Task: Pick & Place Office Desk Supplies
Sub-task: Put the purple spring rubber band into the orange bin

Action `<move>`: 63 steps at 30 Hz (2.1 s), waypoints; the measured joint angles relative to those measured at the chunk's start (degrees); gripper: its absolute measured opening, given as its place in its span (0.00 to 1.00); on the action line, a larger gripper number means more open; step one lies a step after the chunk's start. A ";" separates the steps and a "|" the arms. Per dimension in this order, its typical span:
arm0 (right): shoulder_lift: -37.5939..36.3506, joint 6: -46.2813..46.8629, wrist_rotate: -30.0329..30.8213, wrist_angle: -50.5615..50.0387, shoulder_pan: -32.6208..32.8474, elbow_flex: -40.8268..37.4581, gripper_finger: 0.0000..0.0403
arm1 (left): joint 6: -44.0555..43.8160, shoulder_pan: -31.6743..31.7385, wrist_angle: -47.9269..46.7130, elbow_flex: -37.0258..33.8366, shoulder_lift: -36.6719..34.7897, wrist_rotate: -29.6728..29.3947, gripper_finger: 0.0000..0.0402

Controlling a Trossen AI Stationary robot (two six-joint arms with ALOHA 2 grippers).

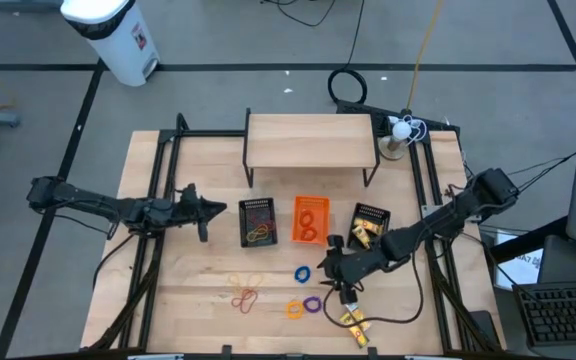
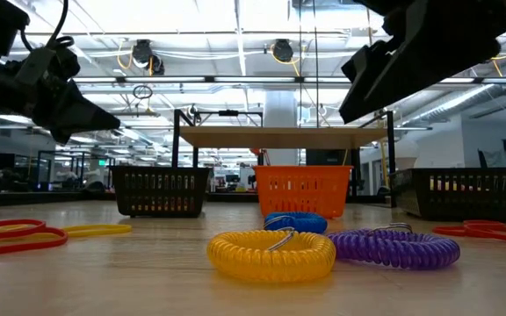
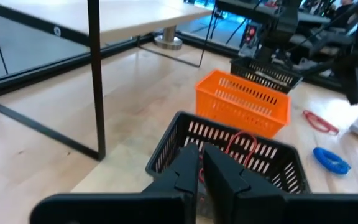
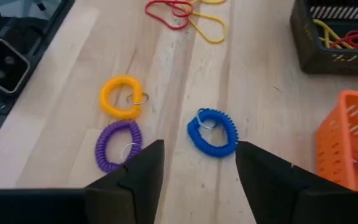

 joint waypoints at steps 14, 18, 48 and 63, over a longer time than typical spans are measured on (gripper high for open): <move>6.09 8.83 1.53 4.50 3.98 0.77 0.45 | 2.52 0.00 2.28 0.02 0.00 0.03 0.06; 7.54 10.19 1.42 7.08 5.07 1.70 0.45 | 2.91 0.00 2.26 0.02 0.00 0.04 0.06; 19.01 24.94 7.76 4.90 10.04 9.40 0.45 | 13.91 0.02 1.55 0.00 0.00 0.20 0.06; 19.01 24.97 12.06 1.62 11.95 9.38 0.45 | 14.34 0.00 1.67 0.00 0.00 0.19 0.06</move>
